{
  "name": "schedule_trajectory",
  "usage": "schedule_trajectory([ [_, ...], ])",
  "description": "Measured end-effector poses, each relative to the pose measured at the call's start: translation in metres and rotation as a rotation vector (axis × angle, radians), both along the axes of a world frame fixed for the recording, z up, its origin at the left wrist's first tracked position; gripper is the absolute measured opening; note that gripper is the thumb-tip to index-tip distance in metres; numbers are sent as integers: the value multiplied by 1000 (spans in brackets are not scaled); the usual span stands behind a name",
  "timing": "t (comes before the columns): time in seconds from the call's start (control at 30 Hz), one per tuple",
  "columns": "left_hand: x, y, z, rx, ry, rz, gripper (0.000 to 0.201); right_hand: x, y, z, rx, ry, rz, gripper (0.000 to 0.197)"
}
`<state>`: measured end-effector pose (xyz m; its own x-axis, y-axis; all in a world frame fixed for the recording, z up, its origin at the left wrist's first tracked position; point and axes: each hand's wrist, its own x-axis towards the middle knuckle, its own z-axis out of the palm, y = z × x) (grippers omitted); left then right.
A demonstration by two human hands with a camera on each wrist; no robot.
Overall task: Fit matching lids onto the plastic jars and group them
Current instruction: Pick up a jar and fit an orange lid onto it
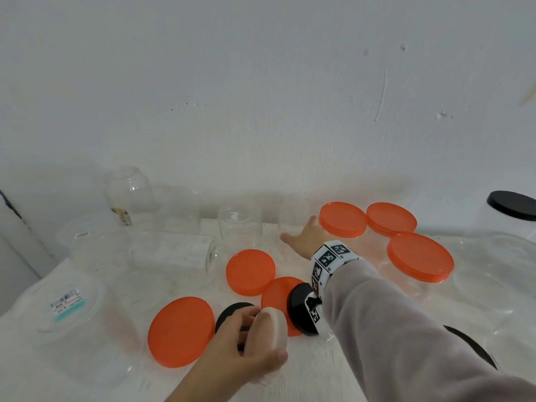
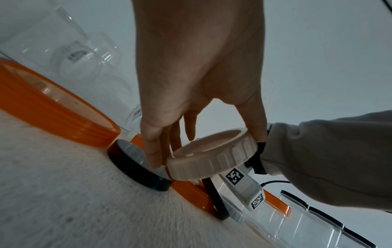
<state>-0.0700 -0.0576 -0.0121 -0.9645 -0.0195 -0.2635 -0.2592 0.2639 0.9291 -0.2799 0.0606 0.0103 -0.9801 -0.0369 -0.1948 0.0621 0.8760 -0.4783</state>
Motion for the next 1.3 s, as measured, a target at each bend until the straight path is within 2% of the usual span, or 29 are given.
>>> schedule_trajectory([
  [0.13, 1, 0, -1, -13, 14, 16, 97, 0, 4, 1, -137, -40, -64, 89],
  [0.27, 2, 3, -2, -13, 35, 30, 102, 4, 20, 12, -480, -140, -92, 84],
  [0.4, 5, 8, 4, 9, 70, 48, 93, 23, 42, 22, -739, -185, -66, 74],
  [0.57, 12, 13, 12, 73, 105, 97, 71, 57, 66, 24, -987, -264, -82, 61],
  [0.7, 17, 18, 15, 98, 101, 154, 61, 86, 94, 24, -1170, -449, -70, 56],
  [0.77, 20, 20, 16, 108, 90, 185, 60, 99, 108, 24, -1226, -527, -37, 62],
  [0.87, 24, 24, 19, 111, 85, 197, 66, 116, 128, 21, -1204, -574, 58, 71],
  [0.97, 28, 31, 26, 99, 106, 192, 70, 132, 145, 15, -1151, -656, 133, 41],
  [1.03, 29, 36, 33, 79, 119, 186, 68, 141, 156, 9, -1145, -687, 132, 35],
  [1.1, 29, 40, 41, 69, 140, 180, 66, 151, 163, 4, -1086, -642, 156, 46],
  [1.23, 23, 47, 55, 43, 189, 220, 59, 169, 166, -5, -795, -451, 198, 81],
  [1.3, 19, 51, 62, 47, 214, 222, 61, 173, 166, -13, -688, -369, 242, 86],
])
